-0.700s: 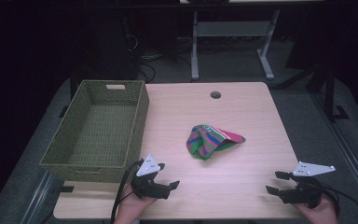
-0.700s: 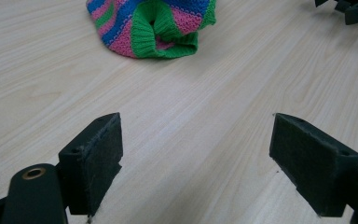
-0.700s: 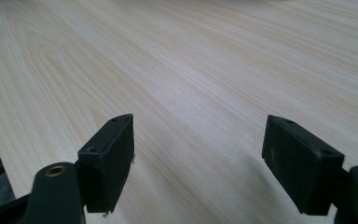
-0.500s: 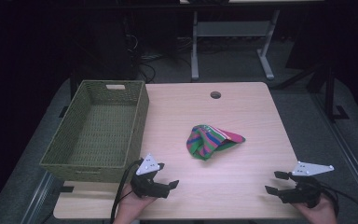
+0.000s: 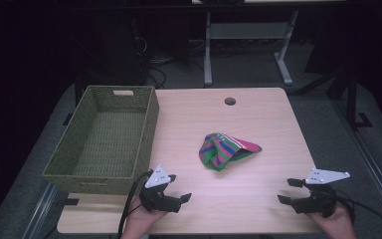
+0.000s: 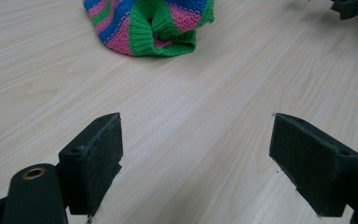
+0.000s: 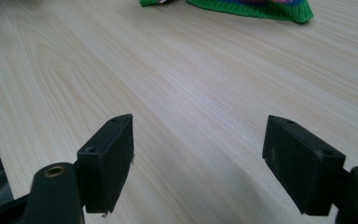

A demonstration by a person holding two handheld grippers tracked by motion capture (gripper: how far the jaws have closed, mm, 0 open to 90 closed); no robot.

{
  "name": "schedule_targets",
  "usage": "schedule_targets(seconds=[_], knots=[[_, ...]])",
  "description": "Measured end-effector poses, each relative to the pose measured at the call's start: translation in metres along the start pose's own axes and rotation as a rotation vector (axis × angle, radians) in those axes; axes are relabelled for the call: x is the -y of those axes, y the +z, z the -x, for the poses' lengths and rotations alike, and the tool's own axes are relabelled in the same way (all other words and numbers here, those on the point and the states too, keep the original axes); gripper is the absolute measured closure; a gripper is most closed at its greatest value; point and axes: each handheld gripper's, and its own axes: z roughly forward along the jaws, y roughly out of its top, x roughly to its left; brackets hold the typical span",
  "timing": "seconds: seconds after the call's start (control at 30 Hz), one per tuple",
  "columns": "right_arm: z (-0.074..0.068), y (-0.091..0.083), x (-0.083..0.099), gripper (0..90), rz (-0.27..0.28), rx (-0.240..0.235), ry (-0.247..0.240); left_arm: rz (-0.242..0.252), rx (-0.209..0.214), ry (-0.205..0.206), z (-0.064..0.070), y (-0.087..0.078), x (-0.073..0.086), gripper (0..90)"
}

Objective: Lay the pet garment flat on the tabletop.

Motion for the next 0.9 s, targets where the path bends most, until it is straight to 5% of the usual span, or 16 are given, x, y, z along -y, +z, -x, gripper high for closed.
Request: schedule_targets(seconds=[0.3,0.9], knots=[[0.001,-0.001,-0.018,20.9,0.025,-0.045,-0.012,0.003,-0.004,0.000,-0.001,-0.002,0.000,16.9],[0.000,0.004,-0.047,19.1,0.029,-0.058,-0.026,0.006,0.003,0.002,-0.003,-0.002,0.000,17.0]])
